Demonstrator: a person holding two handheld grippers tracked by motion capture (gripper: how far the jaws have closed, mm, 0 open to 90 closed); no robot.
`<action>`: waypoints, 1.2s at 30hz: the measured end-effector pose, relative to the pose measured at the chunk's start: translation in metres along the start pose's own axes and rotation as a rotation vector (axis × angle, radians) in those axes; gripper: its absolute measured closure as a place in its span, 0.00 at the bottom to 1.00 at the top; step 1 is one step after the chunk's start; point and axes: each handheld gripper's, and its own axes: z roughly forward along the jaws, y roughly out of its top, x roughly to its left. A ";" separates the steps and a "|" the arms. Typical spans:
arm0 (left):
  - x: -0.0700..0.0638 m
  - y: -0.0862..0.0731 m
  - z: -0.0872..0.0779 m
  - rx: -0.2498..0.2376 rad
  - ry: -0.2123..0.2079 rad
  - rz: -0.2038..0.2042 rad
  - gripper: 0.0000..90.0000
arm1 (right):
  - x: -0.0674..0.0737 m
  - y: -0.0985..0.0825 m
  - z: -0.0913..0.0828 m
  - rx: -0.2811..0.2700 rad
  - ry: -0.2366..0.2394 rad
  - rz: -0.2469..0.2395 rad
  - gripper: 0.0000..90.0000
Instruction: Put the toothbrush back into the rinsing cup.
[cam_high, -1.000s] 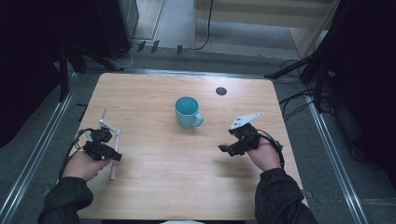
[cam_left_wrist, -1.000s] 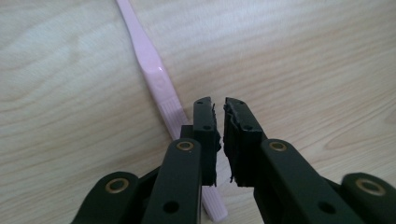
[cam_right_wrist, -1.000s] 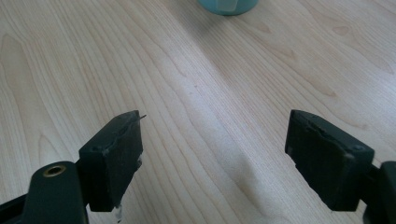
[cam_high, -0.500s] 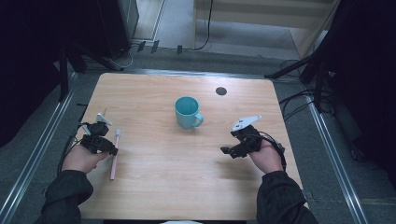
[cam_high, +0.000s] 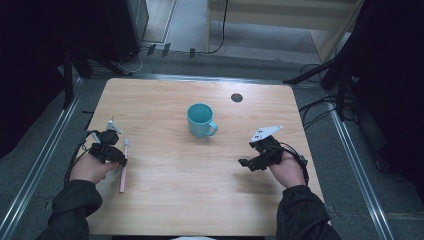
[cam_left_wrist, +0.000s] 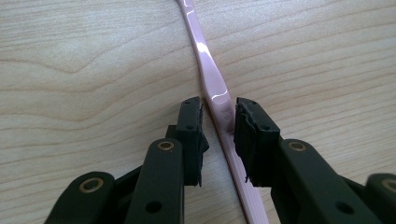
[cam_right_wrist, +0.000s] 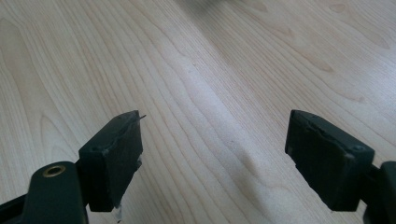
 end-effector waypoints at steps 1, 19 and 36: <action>-0.001 0.000 0.000 0.001 -0.002 0.000 0.78 | 0.000 0.000 0.000 -0.001 0.000 0.002 0.21; -0.011 -0.002 0.006 0.015 0.039 0.028 0.87 | 0.000 0.000 0.000 0.000 -0.001 0.001 0.21; -0.013 0.000 0.007 0.024 0.017 0.063 0.93 | -0.001 -0.001 -0.001 0.001 0.000 0.002 0.21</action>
